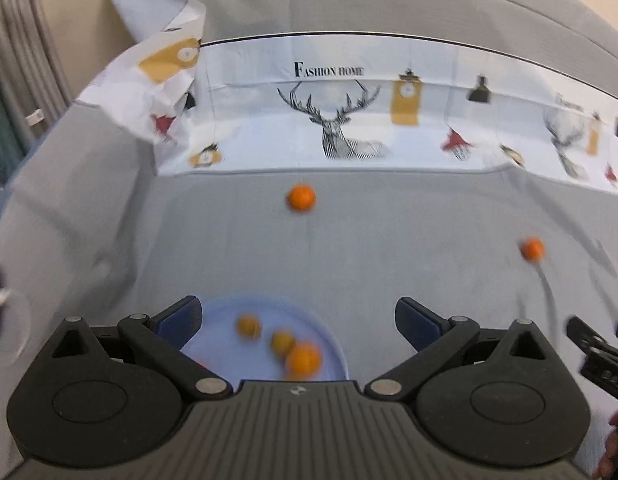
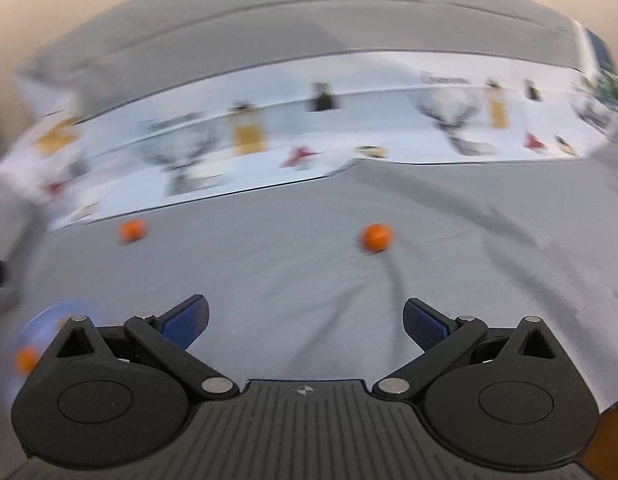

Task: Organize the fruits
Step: 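Move both tools toward the two remaining orange tangerines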

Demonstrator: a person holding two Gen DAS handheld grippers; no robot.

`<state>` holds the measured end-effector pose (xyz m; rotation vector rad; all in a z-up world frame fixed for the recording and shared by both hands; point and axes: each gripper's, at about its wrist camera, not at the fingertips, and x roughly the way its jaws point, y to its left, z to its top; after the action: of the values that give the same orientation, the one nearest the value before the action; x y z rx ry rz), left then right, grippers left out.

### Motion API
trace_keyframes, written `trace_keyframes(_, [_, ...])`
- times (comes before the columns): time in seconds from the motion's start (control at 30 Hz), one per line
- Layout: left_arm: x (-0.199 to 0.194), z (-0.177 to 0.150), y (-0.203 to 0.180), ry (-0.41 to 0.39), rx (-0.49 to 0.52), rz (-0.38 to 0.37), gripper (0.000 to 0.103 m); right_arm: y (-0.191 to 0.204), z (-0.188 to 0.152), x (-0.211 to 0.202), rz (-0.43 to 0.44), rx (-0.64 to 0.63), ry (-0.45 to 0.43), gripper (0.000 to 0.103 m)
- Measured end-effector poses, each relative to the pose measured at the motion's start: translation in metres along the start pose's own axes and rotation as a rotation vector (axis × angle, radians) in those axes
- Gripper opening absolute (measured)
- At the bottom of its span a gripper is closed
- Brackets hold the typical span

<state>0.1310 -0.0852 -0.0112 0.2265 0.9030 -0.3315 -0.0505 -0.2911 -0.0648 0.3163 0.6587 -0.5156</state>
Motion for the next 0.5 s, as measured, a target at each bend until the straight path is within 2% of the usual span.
trace_keyframes(0.13, [0.083,0.048,-0.001,0.036,-0.044,-0.005,0.103,-0.027,0.018,0.068,-0.071,0.070,0.014,0.102])
trace_keyframes(0.27, [0.163,0.081,0.003,0.070,-0.065,0.041,0.103,-0.044,0.028,0.139,-0.143,0.092,0.037,0.102])
trace_keyframes(0.37, [0.214,0.096,0.008,0.095,-0.083,0.052,0.103,-0.052,0.032,0.184,-0.181,0.096,0.058,0.102])
trace_keyframes(0.5, [0.267,0.104,0.012,0.139,-0.076,0.028,0.103,-0.059,0.032,0.227,-0.207,0.087,0.055,0.102])
